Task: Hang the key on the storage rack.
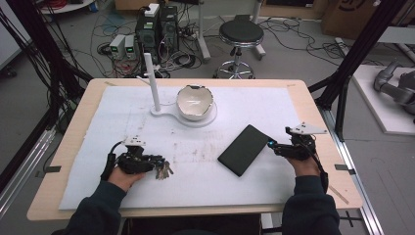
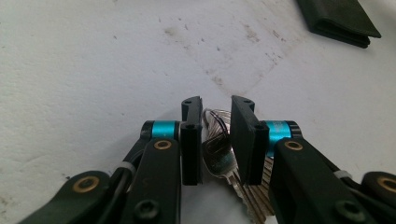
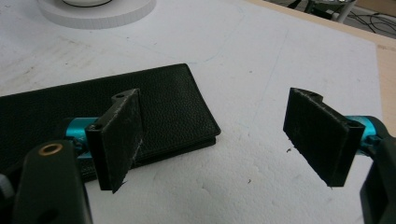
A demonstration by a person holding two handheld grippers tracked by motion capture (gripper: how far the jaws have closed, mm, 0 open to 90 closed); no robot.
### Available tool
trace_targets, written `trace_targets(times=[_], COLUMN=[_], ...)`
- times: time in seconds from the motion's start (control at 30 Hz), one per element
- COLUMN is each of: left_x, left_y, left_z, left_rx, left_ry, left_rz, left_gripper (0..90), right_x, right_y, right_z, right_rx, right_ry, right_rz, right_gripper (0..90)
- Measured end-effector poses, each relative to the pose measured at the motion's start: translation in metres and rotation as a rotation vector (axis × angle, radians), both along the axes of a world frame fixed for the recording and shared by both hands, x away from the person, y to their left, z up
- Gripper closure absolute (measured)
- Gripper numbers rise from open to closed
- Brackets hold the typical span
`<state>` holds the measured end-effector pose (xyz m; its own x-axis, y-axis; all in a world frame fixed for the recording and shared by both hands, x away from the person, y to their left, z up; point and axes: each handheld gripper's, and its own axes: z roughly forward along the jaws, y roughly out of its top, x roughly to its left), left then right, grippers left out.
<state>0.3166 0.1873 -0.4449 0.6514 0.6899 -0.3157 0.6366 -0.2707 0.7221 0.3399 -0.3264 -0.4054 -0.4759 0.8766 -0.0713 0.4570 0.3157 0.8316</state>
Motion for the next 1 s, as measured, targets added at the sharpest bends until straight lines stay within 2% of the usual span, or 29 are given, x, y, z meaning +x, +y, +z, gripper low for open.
trace_targets(times=[0.13, 0.2, 0.3, 0.5, 0.63, 0.67, 0.7, 0.8, 0.83, 0.9, 1.0], left_x=[0.0, 0.0, 0.001, 0.001, 0.001, 0.001, 0.003, 0.01, 0.01, 0.022, 0.035], left_y=[0.001, 0.002, 0.003, 0.011, 0.018, 0.018, 0.023, 0.033, 0.033, 0.041, 0.047], left_z=[0.003, 0.004, 0.006, 0.016, 0.028, 0.028, 0.036, 0.052, 0.052, 0.072, 0.097], left_rx=[-0.006, 0.001, -0.017, -0.078, -0.117, -0.117, -0.142, -0.205, -0.205, -0.236, -0.257], left_ry=[-0.014, -0.015, -0.024, -0.089, -0.153, -0.153, -0.194, -0.247, -0.247, -0.301, -0.344], left_rz=[-0.018, -0.018, -0.018, 0.008, 0.032, 0.032, 0.053, 0.093, 0.093, 0.117, 0.126], left_gripper=[86.9, 87.6, 87.8, 87.9, 87.9, 87.9, 88.0, 88.0, 88.0, 88.0, 88.0], right_x=[0.0, 0.0, 0.0, 0.0, 0.0, 0.0, -0.001, -0.001, -0.001, 0.001, 0.001], right_y=[0.0, 0.0, -0.001, -0.001, -0.002, -0.002, -0.002, -0.001, -0.001, 0.0, -0.001], right_z=[0.0, 0.0, -0.001, -0.001, 0.0, 0.0, 0.0, 0.0, 0.0, 0.0, 0.0], right_rx=[-0.002, -0.002, 0.0, 0.004, 0.012, 0.018, 0.026, 0.027, 0.027, 0.025, 0.03], right_ry=[-0.002, -0.001, 0.0, 0.002, -0.001, -0.002, -0.003, -0.004, -0.004, -0.003, -0.003], right_rz=[0.002, 0.003, 0.002, 0.001, -0.001, -0.004, -0.009, 0.001, 0.001, 0.009, 0.008], right_gripper=[20.7, 20.7, 20.7, 20.7, 20.7, 20.7, 20.7, 20.8, 20.8, 20.8, 20.8])
